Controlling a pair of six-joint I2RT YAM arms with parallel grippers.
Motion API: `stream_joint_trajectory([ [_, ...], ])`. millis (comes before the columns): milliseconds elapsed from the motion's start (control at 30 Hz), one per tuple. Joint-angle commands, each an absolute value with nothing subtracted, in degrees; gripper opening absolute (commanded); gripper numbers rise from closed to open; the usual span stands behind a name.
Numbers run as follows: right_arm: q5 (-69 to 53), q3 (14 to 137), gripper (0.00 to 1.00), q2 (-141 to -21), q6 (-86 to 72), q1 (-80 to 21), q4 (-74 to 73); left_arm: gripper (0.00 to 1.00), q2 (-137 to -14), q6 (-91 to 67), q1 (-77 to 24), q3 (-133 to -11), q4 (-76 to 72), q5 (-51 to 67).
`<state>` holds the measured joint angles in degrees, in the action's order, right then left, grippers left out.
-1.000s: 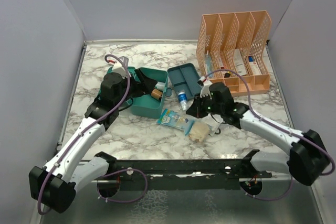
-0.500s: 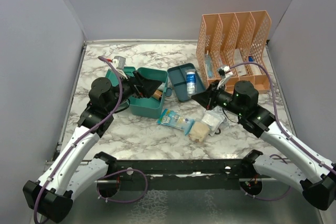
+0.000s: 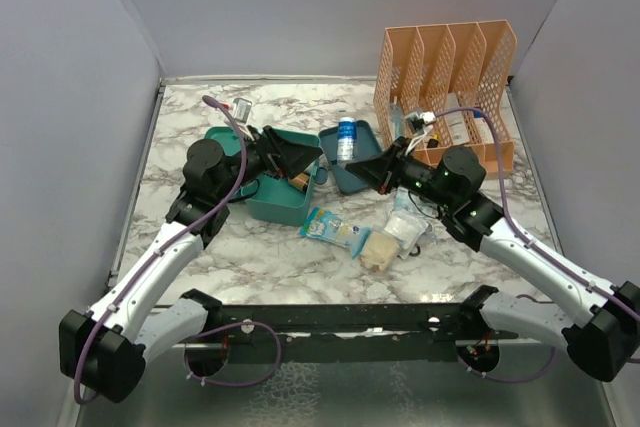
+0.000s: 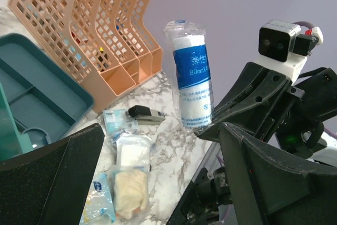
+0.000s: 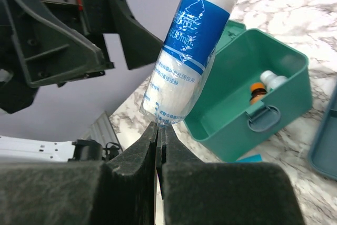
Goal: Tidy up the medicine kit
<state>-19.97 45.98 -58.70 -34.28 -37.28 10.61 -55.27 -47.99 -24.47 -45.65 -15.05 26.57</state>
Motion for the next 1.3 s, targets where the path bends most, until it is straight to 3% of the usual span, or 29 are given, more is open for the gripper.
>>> stream_joint_trajectory([
  [0, -24.98, 45.09, 0.01, -60.85, -37.57, -37.09, 21.00, 0.95, -57.44, -50.86, -24.41, -46.03, -19.70, 30.38],
  [333, -26.62, 47.22, 0.01, -65.21, -36.76, -37.05, 22.12, 0.94, -63.76, -55.07, -24.78, -47.62, -23.81, 31.96],
  [567, -30.64, 48.13, 0.01, -67.16, -36.28, -37.03, 22.88, 0.86, -65.98, -56.47, -24.96, -48.09, -26.41, 32.04],
  [1000, -33.85, 48.52, 0.01, -69.77, -34.86, -37.05, 21.22, 0.32, -67.68, -53.22, -25.14, -46.89, -28.13, 32.86],
  [1267, -32.03, 47.92, 0.01, -70.31, -33.03, -37.09, 20.48, 0.19, -68.47, -52.78, -25.16, -46.38, -28.12, 34.68],
])
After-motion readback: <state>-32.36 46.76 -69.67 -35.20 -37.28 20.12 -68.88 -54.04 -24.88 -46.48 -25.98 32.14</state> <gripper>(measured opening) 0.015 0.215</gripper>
